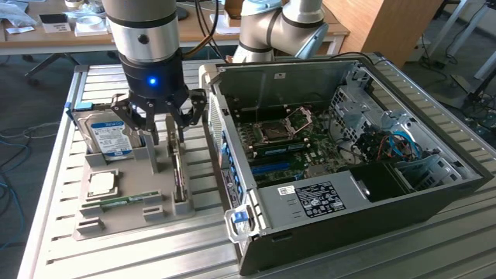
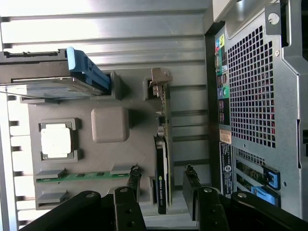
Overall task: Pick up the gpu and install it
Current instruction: 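Pick up the gpu and move the gpu toward the slot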
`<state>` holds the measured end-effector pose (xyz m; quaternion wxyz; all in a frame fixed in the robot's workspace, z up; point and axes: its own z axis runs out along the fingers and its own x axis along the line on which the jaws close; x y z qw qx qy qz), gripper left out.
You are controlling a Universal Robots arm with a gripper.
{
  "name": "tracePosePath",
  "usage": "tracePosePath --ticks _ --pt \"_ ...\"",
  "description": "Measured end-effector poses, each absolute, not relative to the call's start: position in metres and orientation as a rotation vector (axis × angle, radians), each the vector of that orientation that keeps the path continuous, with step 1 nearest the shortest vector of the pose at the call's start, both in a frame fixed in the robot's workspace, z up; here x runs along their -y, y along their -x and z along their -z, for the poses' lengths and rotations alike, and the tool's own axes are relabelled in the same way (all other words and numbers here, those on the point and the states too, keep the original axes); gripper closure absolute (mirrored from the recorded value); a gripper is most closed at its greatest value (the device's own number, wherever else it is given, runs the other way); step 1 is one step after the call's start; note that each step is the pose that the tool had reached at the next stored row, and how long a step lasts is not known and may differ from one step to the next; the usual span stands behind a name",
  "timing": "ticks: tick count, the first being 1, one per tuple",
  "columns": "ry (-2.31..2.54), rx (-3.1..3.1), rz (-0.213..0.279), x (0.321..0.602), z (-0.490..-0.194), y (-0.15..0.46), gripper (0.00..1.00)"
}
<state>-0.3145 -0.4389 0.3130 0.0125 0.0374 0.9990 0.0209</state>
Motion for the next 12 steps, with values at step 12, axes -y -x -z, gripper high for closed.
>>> tracePosePath --ticks 12 --pt "-0.117 -3.114 -0.065 0.439 -0.294 0.314 0.51"
